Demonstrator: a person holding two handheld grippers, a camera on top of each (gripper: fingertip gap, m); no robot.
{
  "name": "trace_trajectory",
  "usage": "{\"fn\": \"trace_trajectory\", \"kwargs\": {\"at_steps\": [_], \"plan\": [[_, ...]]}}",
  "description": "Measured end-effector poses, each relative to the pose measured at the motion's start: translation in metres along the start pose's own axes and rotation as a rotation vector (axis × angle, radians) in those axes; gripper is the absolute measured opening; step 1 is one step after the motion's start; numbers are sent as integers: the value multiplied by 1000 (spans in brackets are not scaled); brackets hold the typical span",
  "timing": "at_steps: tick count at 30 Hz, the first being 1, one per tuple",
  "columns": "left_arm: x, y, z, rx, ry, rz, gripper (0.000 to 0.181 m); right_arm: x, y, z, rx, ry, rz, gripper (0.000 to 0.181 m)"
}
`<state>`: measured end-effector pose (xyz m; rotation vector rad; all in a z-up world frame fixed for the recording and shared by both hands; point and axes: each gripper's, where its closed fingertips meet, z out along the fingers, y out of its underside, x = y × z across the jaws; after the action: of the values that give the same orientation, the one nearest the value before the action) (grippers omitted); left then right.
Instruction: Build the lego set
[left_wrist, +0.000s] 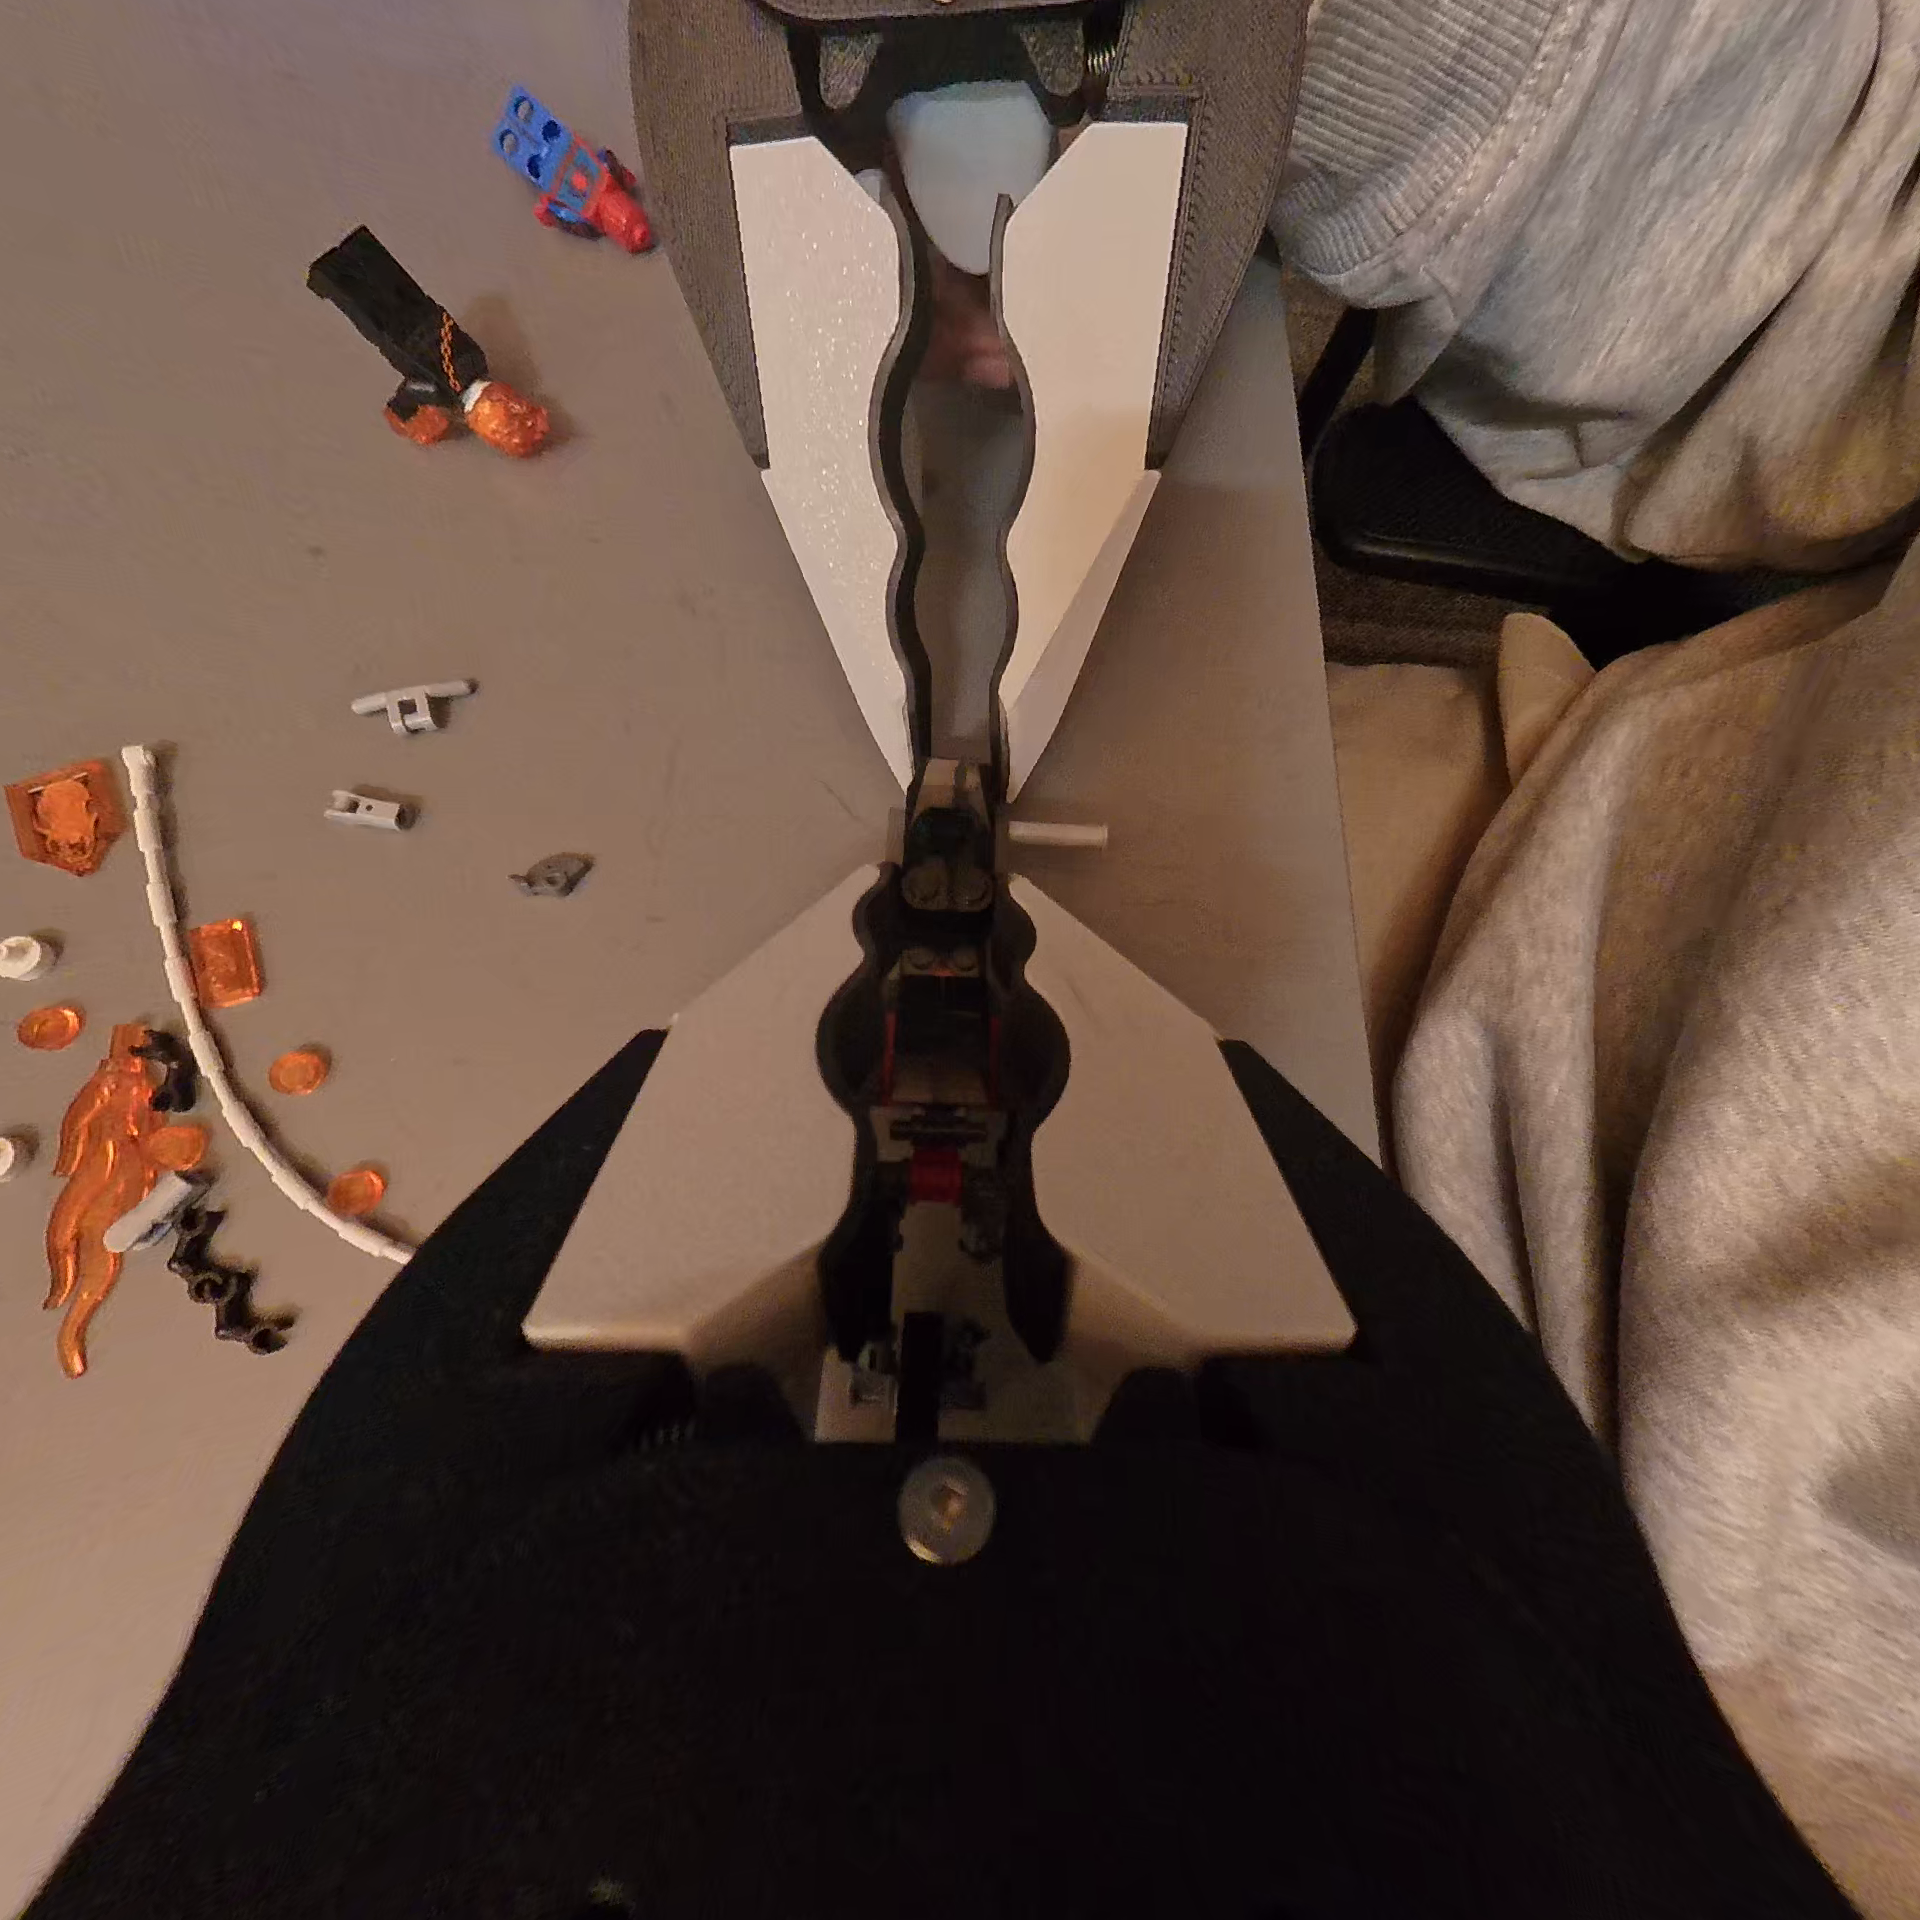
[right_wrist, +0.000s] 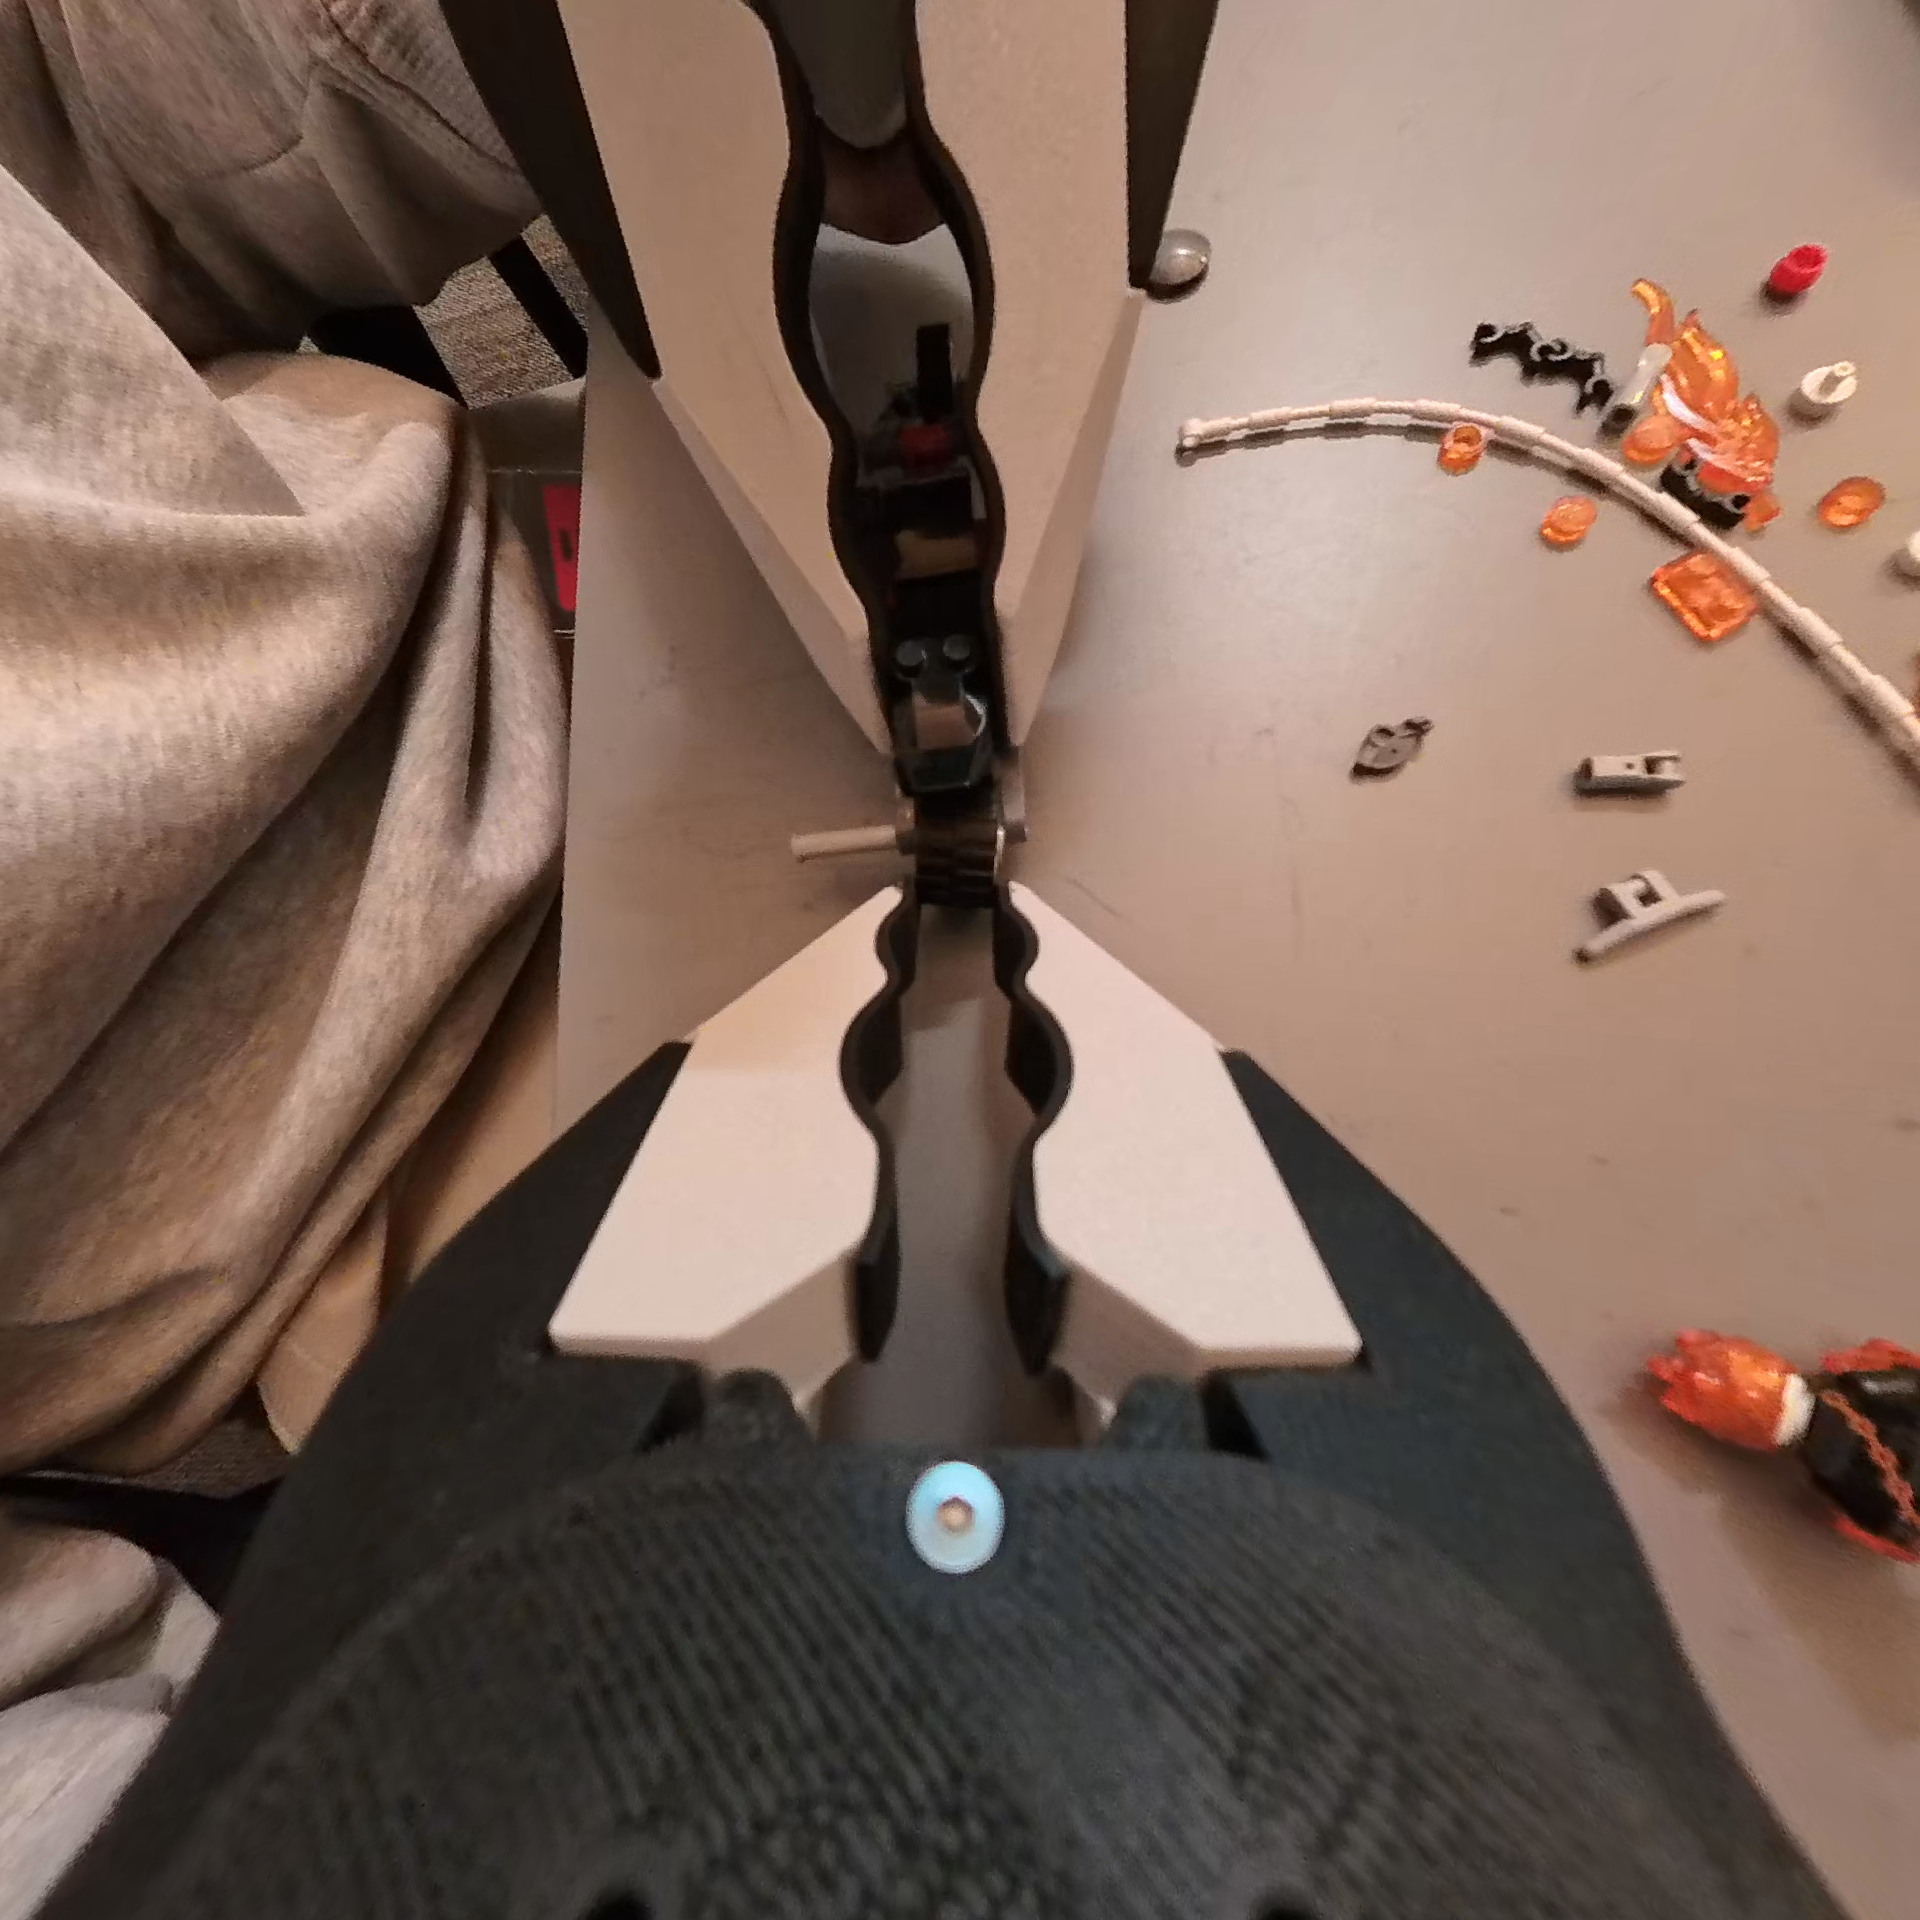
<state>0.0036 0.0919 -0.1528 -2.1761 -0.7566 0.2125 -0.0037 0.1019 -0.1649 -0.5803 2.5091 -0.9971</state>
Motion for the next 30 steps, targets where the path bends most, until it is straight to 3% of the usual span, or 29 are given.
{"fn": "trace_trajectory", "kwargs": {"at_steps": [7, 12, 16, 19, 22, 25, 30], "plan": [[-3, 1, 0, 3, -4, -4, 15, 3, 0, 1, 1, 14, 1, 12], [-3, 2, -1, 2, 0, 2, 16, 14, 1, -6, 3, 94, 1, 45], [-5, 3, -1, -5, -4, 5, 16, 11, -8, -12, 84, 108, -24, 60], [-5, 4, -1, -13, -10, 11, 16, 3, -9, -11, 144, 131, -54, 60], [-5, 5, -1, -15, -11, 6, 16, -2, -2, -14, 163, 287, -112, 56], [-6, 3, -1, -24, -20, 10, 16, -21, -5, -23, 233, 340, -127, 59], [-4, 5, 3, -41, -18, 23, 16, -21, -2, -15, 176, 392, -175, 60]]}}
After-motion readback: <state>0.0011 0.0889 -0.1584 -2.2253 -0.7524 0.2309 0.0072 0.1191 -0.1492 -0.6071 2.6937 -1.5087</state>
